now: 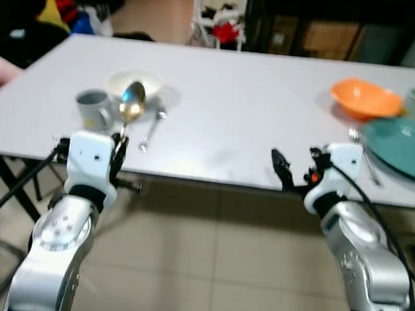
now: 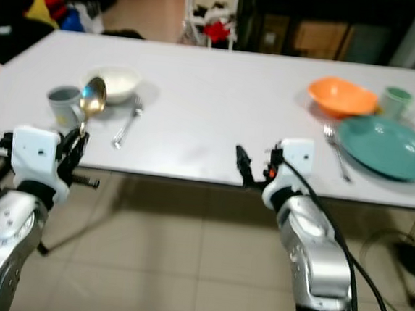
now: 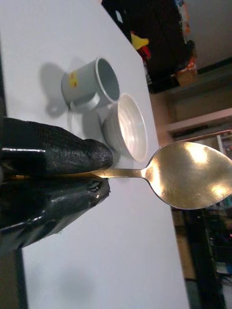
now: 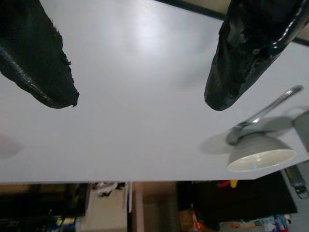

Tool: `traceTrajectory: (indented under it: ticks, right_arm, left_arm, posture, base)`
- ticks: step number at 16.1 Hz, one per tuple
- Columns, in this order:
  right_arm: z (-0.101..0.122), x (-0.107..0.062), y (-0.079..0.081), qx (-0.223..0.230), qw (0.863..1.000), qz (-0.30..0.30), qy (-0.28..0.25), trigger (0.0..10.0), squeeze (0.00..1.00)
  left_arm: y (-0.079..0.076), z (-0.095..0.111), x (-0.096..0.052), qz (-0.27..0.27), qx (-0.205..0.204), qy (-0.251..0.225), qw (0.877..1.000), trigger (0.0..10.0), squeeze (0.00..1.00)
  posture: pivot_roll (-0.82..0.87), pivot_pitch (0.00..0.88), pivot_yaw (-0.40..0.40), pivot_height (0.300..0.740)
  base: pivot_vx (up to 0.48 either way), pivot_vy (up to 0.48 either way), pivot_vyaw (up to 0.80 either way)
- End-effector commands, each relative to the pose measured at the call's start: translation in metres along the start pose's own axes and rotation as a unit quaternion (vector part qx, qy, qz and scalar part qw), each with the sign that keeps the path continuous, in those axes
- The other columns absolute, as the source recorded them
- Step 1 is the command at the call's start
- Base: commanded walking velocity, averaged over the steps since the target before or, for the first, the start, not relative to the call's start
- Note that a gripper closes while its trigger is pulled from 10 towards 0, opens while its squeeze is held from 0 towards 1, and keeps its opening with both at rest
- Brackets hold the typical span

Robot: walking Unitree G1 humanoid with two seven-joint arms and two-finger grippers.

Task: Setting the table

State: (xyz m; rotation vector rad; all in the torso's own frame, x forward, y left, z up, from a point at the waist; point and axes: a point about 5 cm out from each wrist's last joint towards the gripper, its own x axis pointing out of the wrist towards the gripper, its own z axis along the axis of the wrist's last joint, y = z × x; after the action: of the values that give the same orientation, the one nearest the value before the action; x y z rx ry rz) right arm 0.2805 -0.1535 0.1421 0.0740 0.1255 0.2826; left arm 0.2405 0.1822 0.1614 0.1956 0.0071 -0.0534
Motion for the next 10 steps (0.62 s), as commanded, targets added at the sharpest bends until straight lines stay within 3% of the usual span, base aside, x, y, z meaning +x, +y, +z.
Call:
traceTrajectory:
  ticks: [1, 2, 7, 10]
  right_arm:
    - [0.0041, -0.0016, -0.0004, -0.008, 1.000, 0.002, -0.006, 10.0, 0.00]
    - [0.0039, -0.0019, -0.0003, -0.006, 1.000, 0.001, -0.006, 10.0, 0.00]
    - [0.0034, -0.0032, 0.0061, -0.019, 0.998, 0.061, 0.014, 10.0, 0.00]
    - [0.0016, -0.0047, 0.0086, -0.016, 0.998, 0.064, 0.017, 10.0, 0.00]
  left_arm:
    - [-0.0019, 0.0015, 0.0025, -0.008, 0.000, -0.003, 1.000, 10.0, 0.00]
    - [-0.0026, 0.0013, 0.0029, -0.011, -0.001, -0.002, 1.000, 10.0, 0.00]
    - [-0.0059, -0.0003, 0.0081, -0.025, 0.004, 0.005, 1.000, 10.0, 0.00]
    - [-0.0065, -0.0025, 0.0070, -0.029, 0.006, 0.012, 0.999, 10.0, 0.00]
  posture:
    - [-0.09, 0.000, 0.036, 0.740]
    - [-0.09, 0.000, 0.037, 0.740]
    - [-0.08, 0.000, 0.037, 0.740]
    - [-0.08, 0.000, 0.040, 0.740]
  base:
    - [0.428, 0.000, -0.80]
    - [0.428, 0.000, -0.80]
    - [0.426, 0.000, 0.00]
    - [0.410, 0.000, 0.00]
